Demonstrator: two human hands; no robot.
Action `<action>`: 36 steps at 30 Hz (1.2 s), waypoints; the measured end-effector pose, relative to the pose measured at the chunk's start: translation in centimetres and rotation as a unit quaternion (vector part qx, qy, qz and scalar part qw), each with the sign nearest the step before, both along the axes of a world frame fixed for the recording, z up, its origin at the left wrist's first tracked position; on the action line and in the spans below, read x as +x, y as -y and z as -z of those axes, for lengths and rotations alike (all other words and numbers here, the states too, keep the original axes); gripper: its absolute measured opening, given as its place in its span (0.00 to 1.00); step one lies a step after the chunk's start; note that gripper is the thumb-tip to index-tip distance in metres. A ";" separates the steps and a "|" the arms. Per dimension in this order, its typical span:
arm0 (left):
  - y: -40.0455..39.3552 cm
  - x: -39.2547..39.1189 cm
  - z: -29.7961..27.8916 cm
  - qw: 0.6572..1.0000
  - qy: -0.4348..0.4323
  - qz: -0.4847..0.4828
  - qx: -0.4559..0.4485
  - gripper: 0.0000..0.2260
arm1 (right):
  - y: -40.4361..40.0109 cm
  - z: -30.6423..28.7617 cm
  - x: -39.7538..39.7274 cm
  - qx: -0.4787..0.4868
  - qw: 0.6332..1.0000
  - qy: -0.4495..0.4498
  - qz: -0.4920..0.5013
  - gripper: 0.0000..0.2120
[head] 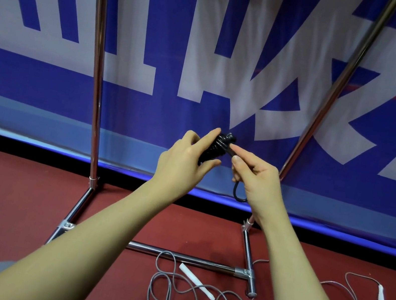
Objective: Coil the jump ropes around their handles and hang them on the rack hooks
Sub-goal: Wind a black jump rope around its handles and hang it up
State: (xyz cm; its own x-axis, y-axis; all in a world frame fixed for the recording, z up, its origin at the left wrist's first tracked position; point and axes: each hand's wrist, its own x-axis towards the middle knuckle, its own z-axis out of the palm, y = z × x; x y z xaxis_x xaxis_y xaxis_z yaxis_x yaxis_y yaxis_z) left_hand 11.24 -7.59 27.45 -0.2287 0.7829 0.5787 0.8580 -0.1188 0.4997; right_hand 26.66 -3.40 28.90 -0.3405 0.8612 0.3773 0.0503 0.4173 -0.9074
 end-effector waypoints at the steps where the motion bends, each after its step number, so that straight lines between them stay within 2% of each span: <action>1: 0.0 0.2 0.1 1.000 -0.010 -0.014 0.006 0.27 | 0.0 0.0 0.0 -0.003 1.000 0.001 -0.006 0.15; 5: -0.1 0.1 0.2 0.997 -0.020 -0.005 0.073 0.25 | -0.2 -0.5 0.3 -0.023 1.000 -0.009 -0.010 0.11; 9: 0.3 0.1 0.0 0.991 0.086 0.087 0.056 0.26 | -0.5 -0.4 0.6 -0.035 0.999 -0.014 -0.004 0.06; 13: 0.5 0.3 -0.1 0.977 0.149 0.130 0.073 0.25 | -0.3 -0.6 0.6 -0.024 0.999 -0.033 -0.017 0.10; 16: 0.5 0.2 -0.2 0.982 0.097 0.146 0.075 0.23 | 0.3 -0.8 0.3 -0.025 0.996 -0.087 -0.018 0.12; 19: 0.2 0.3 -0.5 0.998 0.014 0.061 0.032 0.22 | 0.5 -0.6 0.1 -0.031 0.994 -0.100 -0.016 0.13; 23: -0.1 0.4 -0.5 0.981 -0.134 -0.019 0.140 0.21 | 0.5 -0.5 -0.1 -0.020 0.996 -0.086 -0.021 0.13; 25: -0.4 0.1 -0.2 0.968 -0.177 -0.037 0.173 0.20 | 0.3 -0.5 -0.2 -0.027 0.996 -0.083 -0.031 0.14; 30: -0.4 -0.6 0.3 0.965 -0.175 -0.004 0.194 0.24 | 0.3 -0.8 0.1 -0.076 0.991 -0.081 -0.076 0.16; 34: -0.3 -0.6 0.4 0.978 -0.118 0.004 0.175 0.22 | 0.3 -1.0 0.1 -0.119 0.986 -0.092 -0.078 0.15; 36: -0.1 -0.4 0.3 0.980 -0.122 0.016 0.154 0.21 | 0.2 -1.1 0.3 -0.133 0.982 -0.100 -0.087 0.13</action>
State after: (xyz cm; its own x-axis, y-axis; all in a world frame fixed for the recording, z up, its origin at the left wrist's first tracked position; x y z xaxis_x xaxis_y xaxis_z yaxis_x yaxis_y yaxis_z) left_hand 10.86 -7.54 27.20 -0.0315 0.5664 0.8235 0.9412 -0.2606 0.2152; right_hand 26.93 -3.57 29.98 -0.4335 0.8738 0.2204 -0.1915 0.1497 -0.9700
